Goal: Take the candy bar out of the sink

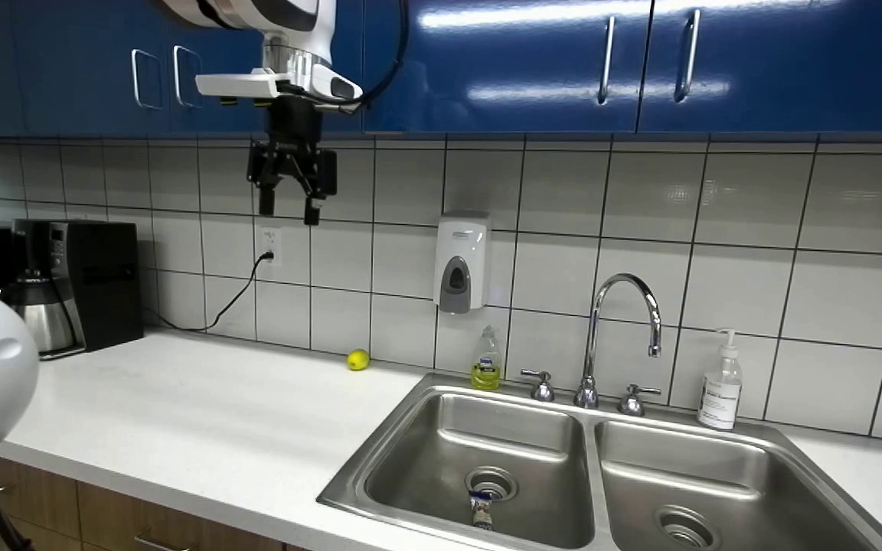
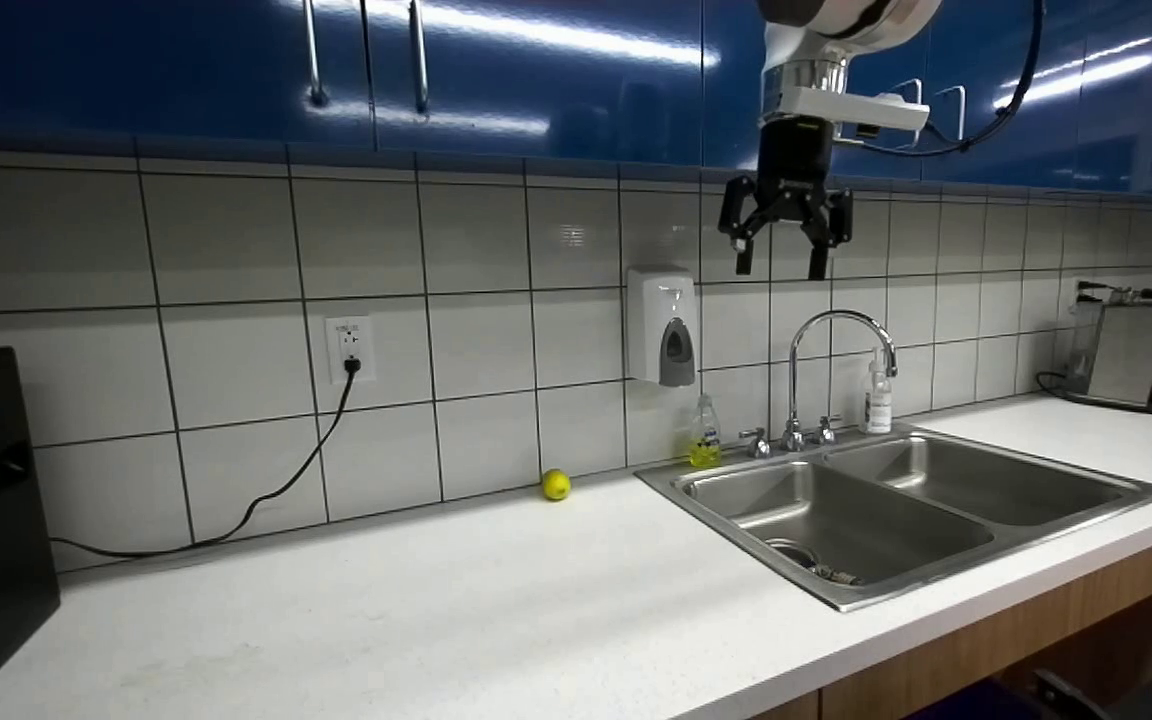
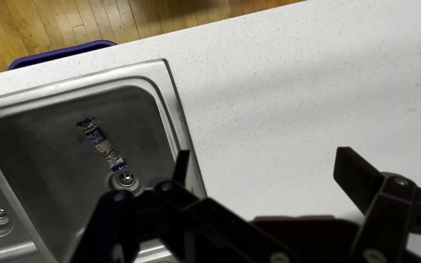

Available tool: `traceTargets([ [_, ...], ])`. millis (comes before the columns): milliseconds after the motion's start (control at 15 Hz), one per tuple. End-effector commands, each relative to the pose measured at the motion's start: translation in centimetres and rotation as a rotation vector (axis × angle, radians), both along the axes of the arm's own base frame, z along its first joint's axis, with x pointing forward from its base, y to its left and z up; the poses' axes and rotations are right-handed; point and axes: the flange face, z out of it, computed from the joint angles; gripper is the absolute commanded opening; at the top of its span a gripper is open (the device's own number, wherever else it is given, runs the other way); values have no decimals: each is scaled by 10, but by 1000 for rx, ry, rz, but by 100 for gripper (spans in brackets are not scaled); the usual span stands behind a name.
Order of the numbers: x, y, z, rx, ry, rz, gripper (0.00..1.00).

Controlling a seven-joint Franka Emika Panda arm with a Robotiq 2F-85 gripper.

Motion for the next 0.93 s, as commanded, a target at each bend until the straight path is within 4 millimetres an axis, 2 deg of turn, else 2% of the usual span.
traceTargets([
  [0, -2, -31, -16, 21, -11, -70, 100],
  [533, -8, -117, -45, 51, 8, -217, 100],
  [867, -2, -173, -71, 61, 36, -280, 100],
])
